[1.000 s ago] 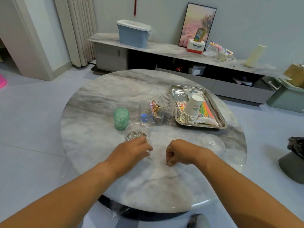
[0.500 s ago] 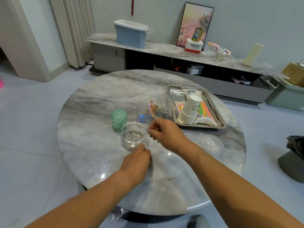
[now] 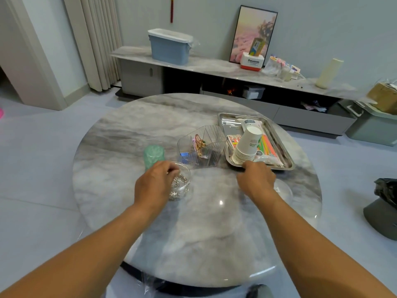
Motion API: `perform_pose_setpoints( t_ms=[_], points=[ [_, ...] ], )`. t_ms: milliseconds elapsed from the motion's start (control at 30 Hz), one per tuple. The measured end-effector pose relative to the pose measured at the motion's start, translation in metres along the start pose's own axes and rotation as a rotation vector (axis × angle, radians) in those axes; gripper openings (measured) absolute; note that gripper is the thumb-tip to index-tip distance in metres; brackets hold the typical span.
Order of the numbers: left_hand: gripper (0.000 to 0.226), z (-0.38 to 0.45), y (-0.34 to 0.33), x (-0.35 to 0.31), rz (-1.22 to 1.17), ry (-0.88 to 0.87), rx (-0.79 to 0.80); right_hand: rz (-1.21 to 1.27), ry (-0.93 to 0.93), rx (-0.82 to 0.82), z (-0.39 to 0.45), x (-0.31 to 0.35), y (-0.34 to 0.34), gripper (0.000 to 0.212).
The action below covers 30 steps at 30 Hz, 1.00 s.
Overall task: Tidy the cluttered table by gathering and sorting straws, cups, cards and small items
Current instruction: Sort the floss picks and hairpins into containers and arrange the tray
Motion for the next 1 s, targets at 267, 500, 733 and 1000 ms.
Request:
perform_pose_setpoints(
  t_ms=[267,500,733,1000],
  points=[
    [0.06,-0.012,-0.008,0.012,0.058,0.12,-0.076,-0.025,-0.363,0.202,-0.005,-0.091,-0.036,0.089],
    [0.063,-0.028,-0.05,0.008,-0.489,0.296,0.248,0.131,-0.231,0.158,-0.005,-0.055,-0.034,0.051],
    [0.144,-0.06,-0.074,-0.001,-0.413,0.145,0.597,0.264,-0.18,-0.025,-0.012,-0.037,-0.043,0.042],
    [0.142,-0.055,-0.083,0.012,-0.411,0.173,0.495,0.898,-0.067,0.279,-0.007,0.002,-0.04,0.062]
  ],
)
Point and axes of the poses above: each hand's wrist, its own z-axis towards the middle knuckle, its own y-axis out of the back of the hand, x = y × z, the point moved 7 cm from there along z, towards the middle knuckle, and after that the axes turned 3 degrees about -x, right-handed, at the moved point
